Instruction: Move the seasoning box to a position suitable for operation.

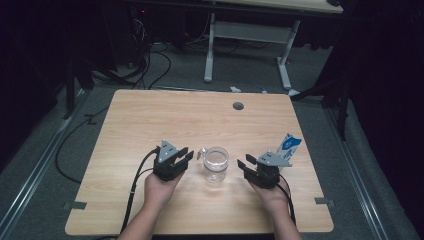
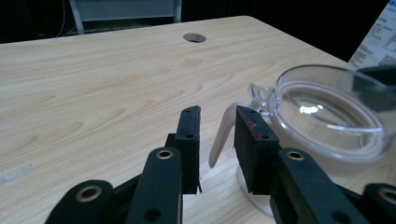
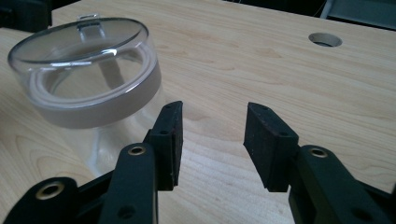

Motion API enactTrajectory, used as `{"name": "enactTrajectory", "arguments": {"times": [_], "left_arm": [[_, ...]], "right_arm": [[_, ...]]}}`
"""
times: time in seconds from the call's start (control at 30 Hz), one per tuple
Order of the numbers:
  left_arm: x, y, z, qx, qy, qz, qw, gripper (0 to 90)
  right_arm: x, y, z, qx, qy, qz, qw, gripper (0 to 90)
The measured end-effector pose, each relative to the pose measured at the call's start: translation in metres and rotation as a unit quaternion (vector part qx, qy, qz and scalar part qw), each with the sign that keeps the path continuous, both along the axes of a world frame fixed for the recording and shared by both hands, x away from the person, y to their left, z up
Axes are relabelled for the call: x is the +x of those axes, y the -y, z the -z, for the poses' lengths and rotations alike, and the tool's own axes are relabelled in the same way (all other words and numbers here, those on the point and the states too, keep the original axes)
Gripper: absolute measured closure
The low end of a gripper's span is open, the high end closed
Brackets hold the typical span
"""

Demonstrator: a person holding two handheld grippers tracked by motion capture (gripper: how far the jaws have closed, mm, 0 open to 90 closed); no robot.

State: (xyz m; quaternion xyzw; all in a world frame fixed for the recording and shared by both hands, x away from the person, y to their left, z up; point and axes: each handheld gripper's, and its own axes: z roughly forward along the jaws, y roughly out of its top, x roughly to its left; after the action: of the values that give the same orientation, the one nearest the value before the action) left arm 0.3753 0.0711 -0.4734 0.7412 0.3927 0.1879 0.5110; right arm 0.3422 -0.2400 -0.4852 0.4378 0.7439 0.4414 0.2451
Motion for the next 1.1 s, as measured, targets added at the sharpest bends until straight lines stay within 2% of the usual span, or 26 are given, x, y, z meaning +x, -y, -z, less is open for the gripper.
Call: {"name": "enactTrajectory", "arguments": {"times": [0.2, 0.47, 0.8, 0.97, 1.1], "left_arm": [[0.005, 0.013, -0.005, 0.002, 0.019, -0.006, 0.9998, 78.7], [0.009, 0.025, -0.013, 0.003, 0.029, 0.000, 0.9996, 89.8], [0.011, 0.036, -0.015, 0.005, 0.033, 0.008, 0.9994, 90.0], [0.012, 0.039, -0.013, 0.015, 0.033, 0.006, 0.9993, 90.0], [0.012, 0.042, -0.011, 0.021, 0.032, 0.004, 0.9993, 90.0]], "right_arm": [[-0.002, -0.004, 0.002, -0.003, -0.006, -0.013, 0.9999, 63.7], [-0.004, -0.010, 0.002, -0.006, -0.007, -0.024, 0.9997, 69.7], [-0.007, -0.015, 0.002, -0.011, -0.001, -0.033, 0.9994, 77.7], [-0.009, -0.014, 0.000, -0.016, 0.007, -0.033, 0.9993, 86.4], [-0.010, -0.014, -0.001, -0.015, 0.012, -0.033, 0.9993, 89.0]]}}
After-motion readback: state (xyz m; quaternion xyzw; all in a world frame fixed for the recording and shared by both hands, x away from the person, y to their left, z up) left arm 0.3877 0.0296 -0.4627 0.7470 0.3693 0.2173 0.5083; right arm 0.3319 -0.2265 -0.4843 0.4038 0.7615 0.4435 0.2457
